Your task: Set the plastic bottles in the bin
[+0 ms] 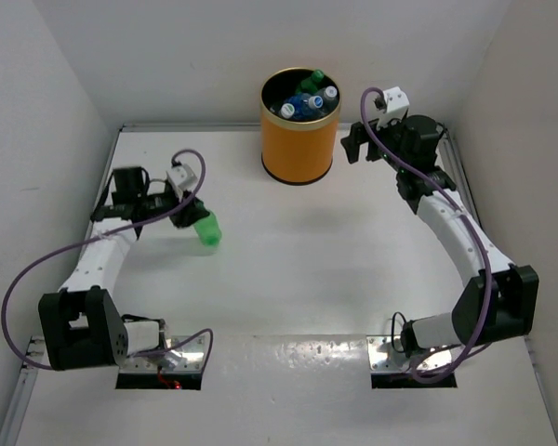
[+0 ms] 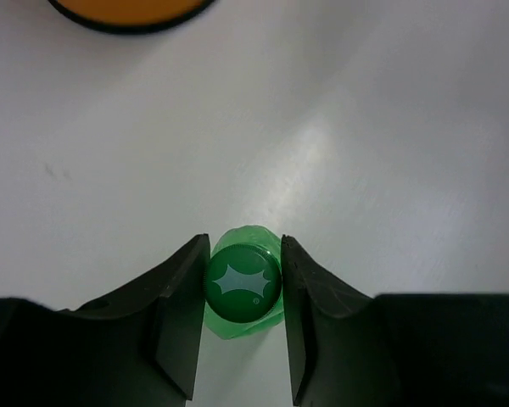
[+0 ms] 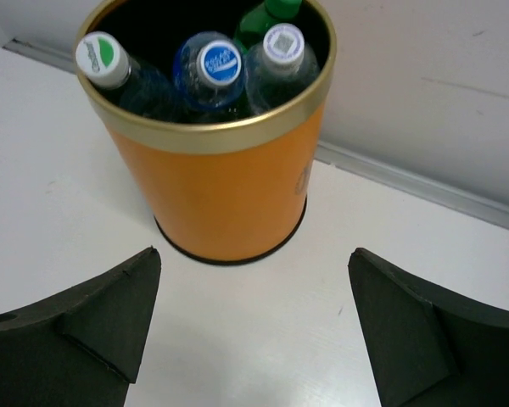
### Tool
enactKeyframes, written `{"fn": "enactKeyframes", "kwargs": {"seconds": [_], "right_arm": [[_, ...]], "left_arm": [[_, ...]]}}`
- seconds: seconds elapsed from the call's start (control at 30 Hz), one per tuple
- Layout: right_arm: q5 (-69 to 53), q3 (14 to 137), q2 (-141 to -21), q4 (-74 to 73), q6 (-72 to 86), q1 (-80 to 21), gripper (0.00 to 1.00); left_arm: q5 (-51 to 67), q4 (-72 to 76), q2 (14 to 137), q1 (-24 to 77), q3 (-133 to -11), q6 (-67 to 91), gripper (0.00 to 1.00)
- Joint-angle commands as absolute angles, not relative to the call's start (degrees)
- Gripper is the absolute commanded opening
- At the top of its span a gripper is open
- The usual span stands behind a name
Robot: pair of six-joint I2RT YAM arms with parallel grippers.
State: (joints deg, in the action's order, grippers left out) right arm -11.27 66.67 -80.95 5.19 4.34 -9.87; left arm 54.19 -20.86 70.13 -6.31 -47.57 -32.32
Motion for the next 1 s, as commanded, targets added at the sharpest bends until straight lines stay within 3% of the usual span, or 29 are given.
{"fn": "enactKeyframes", "kwargs": {"seconds": [0.0, 0.13, 0.27, 0.43, 0.63, 0.93, 0.97], "right_arm": [[-12.8, 64.3, -77.7, 4.9, 2.5, -9.3, 0.89], [-13.0, 60.8, -75.9, 4.0, 2.4, -8.5, 0.89], [-12.7, 59.9, -75.2, 3.2, 3.1, -7.5, 0.89], [-12.2, 59.2, -75.3, 3.3, 4.3, -6.2, 0.89], [-12.2, 60.6, -77.4, 2.4, 4.0, -5.8, 0.89], [-12.3, 62.0, -78.9, 1.9, 4.2, -5.7, 0.89], [-12.3, 62.0, -78.9, 1.9, 4.1, -5.6, 0.91]], "left_arm": [[57.4, -12.2, 71.1, -4.3, -63.7, -24.4, 0.09], [54.2, -3.3, 82.0, -1.8, -83.9, -5.9, 0.0], [48.4, 10.0, 91.0, 0.9, -100.1, 8.6, 0.0], [40.3, 13.0, 108.0, 7.4, -119.9, 11.0, 0.0], [32.2, 12.1, 117.7, 14.4, -128.1, 4.3, 0.0], [10.9, 9.2, 124.2, 23.2, -127.5, -17.8, 0.0], [9.8, 9.2, 124.2, 23.8, -127.5, -19.5, 0.05]]}}
